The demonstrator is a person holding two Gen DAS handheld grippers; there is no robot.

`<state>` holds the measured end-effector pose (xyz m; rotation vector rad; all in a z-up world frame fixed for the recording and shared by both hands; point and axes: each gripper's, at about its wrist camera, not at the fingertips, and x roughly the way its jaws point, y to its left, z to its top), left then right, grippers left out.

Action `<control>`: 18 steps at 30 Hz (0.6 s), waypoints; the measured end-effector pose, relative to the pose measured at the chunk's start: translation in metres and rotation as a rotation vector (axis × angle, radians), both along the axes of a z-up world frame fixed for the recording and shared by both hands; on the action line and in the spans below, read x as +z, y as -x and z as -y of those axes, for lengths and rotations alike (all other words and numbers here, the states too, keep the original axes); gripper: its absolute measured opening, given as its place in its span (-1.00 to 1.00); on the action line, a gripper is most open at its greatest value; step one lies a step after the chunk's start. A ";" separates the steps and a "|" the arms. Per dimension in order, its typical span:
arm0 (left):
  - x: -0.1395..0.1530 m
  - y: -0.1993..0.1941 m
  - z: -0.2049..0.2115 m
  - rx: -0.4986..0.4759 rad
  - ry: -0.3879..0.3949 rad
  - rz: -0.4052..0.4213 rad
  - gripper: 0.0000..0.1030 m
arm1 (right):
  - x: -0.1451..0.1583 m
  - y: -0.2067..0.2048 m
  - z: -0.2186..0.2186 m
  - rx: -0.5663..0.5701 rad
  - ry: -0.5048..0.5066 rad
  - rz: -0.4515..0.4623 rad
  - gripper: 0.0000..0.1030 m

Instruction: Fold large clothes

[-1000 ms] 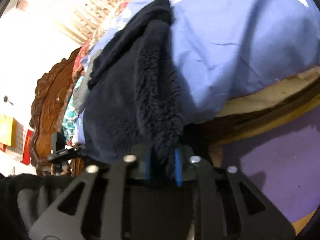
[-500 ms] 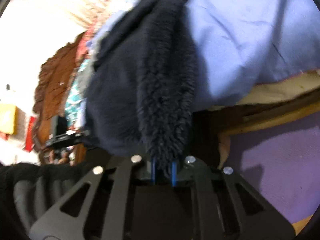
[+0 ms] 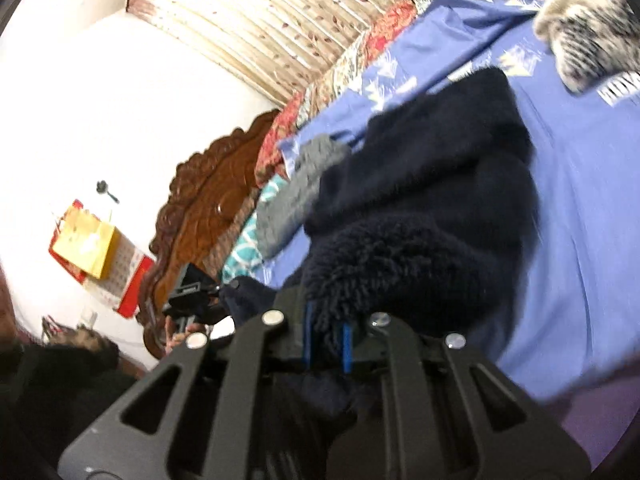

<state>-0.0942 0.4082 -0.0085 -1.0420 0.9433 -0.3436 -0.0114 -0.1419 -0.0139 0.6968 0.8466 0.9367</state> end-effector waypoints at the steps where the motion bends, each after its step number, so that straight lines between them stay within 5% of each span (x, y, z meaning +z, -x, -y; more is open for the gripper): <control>1: 0.006 -0.010 -0.003 0.000 -0.002 0.005 -0.26 | 0.004 -0.019 -0.005 -0.010 -0.009 -0.002 -0.79; 8: 0.045 -0.136 -0.016 0.009 -0.074 0.049 -0.26 | 0.026 -0.161 -0.029 -0.102 0.045 -0.037 -0.79; 12: 0.035 -0.216 -0.038 0.102 -0.162 -0.041 -0.24 | 0.005 -0.253 -0.038 -0.249 0.156 -0.134 -0.70; 15: -0.002 -0.271 -0.063 0.175 -0.169 -0.170 -0.22 | -0.035 -0.303 -0.039 -0.349 0.228 -0.280 0.01; 18: -0.018 -0.270 -0.084 0.269 -0.154 -0.205 -0.21 | -0.058 -0.309 -0.025 -0.397 0.067 -0.346 0.42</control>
